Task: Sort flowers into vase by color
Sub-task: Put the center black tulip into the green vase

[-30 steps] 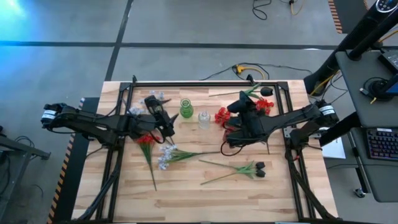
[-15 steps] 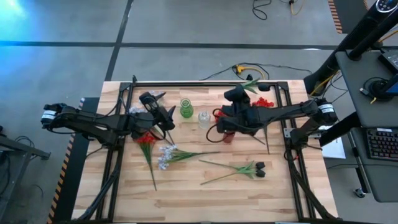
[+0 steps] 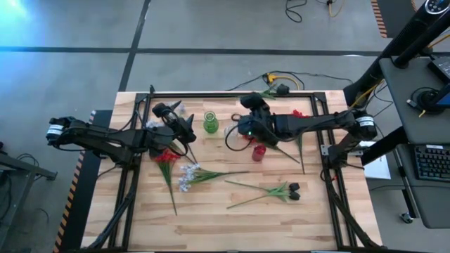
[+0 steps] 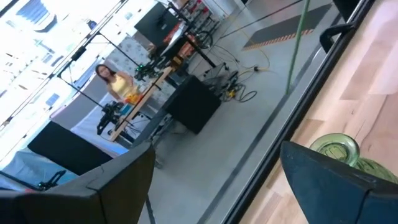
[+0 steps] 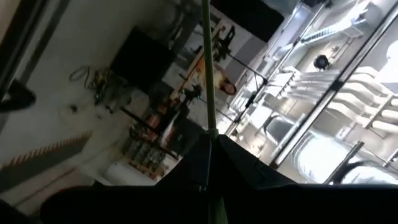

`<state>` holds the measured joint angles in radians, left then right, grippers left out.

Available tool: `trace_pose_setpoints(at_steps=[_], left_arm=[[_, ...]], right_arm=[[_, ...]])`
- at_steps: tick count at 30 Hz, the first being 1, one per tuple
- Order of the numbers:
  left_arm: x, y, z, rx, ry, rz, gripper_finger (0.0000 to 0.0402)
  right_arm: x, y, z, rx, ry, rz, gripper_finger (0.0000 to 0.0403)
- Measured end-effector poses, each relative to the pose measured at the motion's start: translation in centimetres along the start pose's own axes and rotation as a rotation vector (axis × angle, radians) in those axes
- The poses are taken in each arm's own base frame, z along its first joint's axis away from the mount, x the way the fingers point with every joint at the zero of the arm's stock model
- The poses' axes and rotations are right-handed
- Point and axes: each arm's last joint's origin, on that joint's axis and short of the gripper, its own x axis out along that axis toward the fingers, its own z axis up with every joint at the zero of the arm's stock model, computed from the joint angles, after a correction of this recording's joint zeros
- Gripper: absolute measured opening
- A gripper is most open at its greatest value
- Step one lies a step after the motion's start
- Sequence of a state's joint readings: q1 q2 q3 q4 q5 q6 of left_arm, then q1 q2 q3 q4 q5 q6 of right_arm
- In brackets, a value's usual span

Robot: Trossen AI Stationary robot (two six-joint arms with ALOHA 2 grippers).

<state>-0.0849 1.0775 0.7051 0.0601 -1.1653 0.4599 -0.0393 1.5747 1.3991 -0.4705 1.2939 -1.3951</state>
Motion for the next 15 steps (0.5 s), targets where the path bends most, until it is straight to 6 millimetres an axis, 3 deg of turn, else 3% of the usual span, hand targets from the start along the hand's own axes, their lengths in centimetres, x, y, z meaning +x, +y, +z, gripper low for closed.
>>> trace_pose_setpoints(at_steps=[4,8,15], left_arm=[[0.0,0.0,0.0,0.0,0.001,0.002,0.0327],[0.0,0.0,0.0,0.0,0.002,0.003,0.0327],[0.0,0.0,-0.1,-0.004,0.01,0.01,0.0327]], right_arm=[[0.6,-1.1,0.3,-0.007,-0.159,-0.027,0.0012],[0.8,-1.9,0.3,-0.035,-0.185,-0.067,0.0012],[1.5,-2.1,0.3,-0.257,-0.267,-0.112,0.0012]])
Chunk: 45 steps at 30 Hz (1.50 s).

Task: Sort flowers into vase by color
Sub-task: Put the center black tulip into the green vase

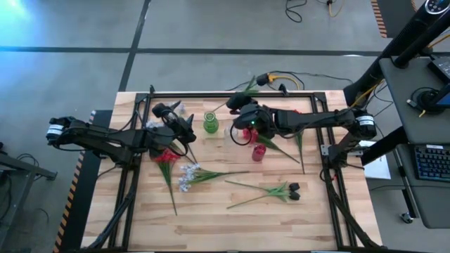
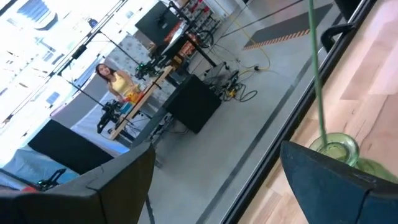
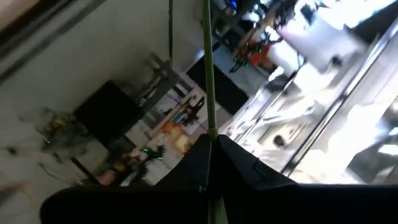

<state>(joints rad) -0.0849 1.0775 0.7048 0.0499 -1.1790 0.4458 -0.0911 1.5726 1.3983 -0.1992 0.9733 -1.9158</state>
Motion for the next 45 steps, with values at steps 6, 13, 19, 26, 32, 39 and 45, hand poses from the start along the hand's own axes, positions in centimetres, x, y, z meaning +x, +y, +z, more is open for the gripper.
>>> trace_pose_setpoints(at_steps=[6,13,19,26,32,39,45], left_arm=[[-0.5,0.6,-0.7,0.083,0.153,0.297,0.0327],[-0.9,0.8,-0.6,0.029,0.095,0.197,0.0327],[-1.1,-0.3,-1.1,0.044,-0.024,-0.233,0.0327],[-1.5,-0.7,-1.4,0.032,-0.068,-0.481,0.0327],[-2.7,0.6,0.7,-0.122,-0.332,-0.824,0.0327],[-4.3,3.6,2.2,-0.298,-0.607,-0.968,0.0327],[-5.0,5.5,1.3,-0.391,-0.637,-0.955,0.0327]], right_arm=[[0.5,-0.6,-0.7,-0.043,0.031,-0.039,0.0012],[0.6,-1.5,-1.4,-0.099,0.03,-0.118,0.0012],[0.7,-1.5,-1.3,-0.142,-0.004,-0.141,0.0012],[0.8,-1.5,-1.4,-0.173,-0.015,-0.151,0.0012],[0.8,-1.5,-1.4,-0.223,-0.01,-0.151,0.0012],[0.8,-1.5,-1.4,-0.227,-0.01,-0.151,0.0012],[0.8,-1.5,-1.3,-0.233,-0.008,-0.149,0.0012]])
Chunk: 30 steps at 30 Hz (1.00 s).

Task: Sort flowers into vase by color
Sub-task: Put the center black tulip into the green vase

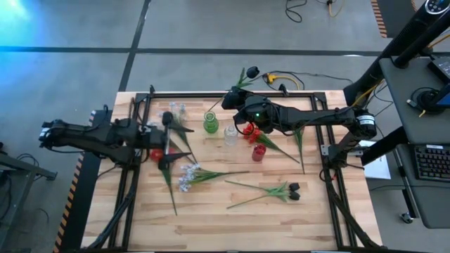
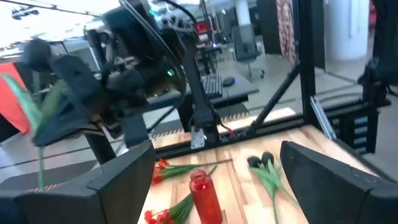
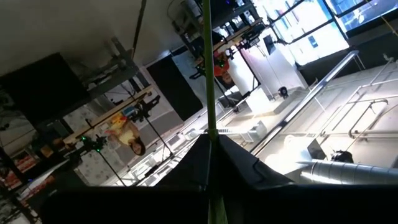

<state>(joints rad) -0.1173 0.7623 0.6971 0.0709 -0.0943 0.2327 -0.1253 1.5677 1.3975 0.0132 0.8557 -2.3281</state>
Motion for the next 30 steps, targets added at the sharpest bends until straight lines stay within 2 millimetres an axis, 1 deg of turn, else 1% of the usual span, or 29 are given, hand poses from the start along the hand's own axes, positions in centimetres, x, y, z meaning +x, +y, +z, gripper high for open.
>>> trace_pose_setpoints(at_steps=[3,7,15,20,23,30], left_arm=[[-0.9,0.2,0.4,-0.031,-0.036,0.021,0.0327],[-1.6,0.4,0.7,-0.057,-0.051,0.043,0.0327],[-3.1,0.7,-0.3,-0.056,-0.059,0.177,0.0327],[-4.6,1.0,0.2,-0.114,-0.125,0.19,0.0327],[-5.2,1.0,0.2,-0.147,-0.127,0.187,0.0327],[-5.7,1.1,0.3,-0.169,-0.134,0.187,0.0327]], right_arm=[[0.0,0.0,0.0,0.006,0.0,0.0,0.0012],[0.0,0.0,0.0,0.02,0.0,0.0,0.0012],[0.0,0.2,0.2,0.001,-0.006,0.007,0.0012],[0.1,0.3,0.4,-0.026,-0.01,0.011,0.0012],[0.0,0.3,0.5,-0.028,-0.012,0.009,0.0012],[0.0,0.4,0.7,-0.044,-0.036,0.001,0.0012]])
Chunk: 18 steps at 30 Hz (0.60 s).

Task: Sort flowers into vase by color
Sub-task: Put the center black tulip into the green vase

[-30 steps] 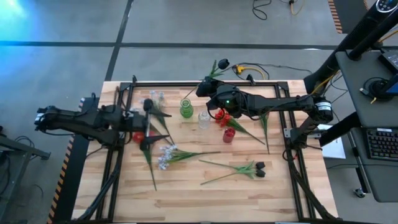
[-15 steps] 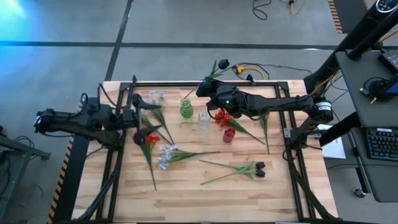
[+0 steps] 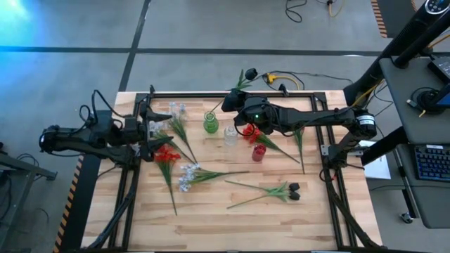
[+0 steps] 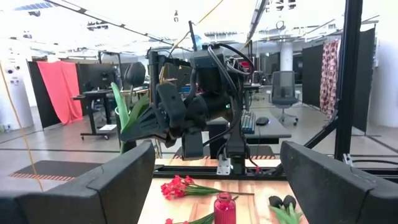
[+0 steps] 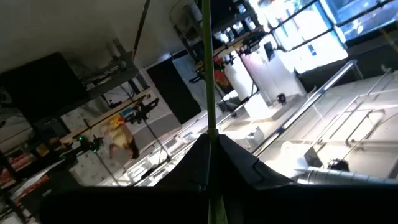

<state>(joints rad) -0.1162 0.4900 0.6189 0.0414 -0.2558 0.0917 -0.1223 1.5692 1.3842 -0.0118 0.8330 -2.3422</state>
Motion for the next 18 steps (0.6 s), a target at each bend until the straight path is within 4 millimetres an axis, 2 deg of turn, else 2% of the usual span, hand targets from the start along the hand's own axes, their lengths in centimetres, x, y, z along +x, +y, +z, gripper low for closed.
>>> trace_pose_setpoints(at_steps=[6,18], left_arm=[[0.1,0.0,-0.1,0.005,0.01,-0.001,0.0327],[0.2,-0.1,-0.1,0.009,0.012,-0.001,0.0327]], right_arm=[[0.6,0.2,1.1,-0.085,-0.038,0.006,0.0012],[1.8,0.4,3.2,-0.123,-0.065,0.021,0.0012]])
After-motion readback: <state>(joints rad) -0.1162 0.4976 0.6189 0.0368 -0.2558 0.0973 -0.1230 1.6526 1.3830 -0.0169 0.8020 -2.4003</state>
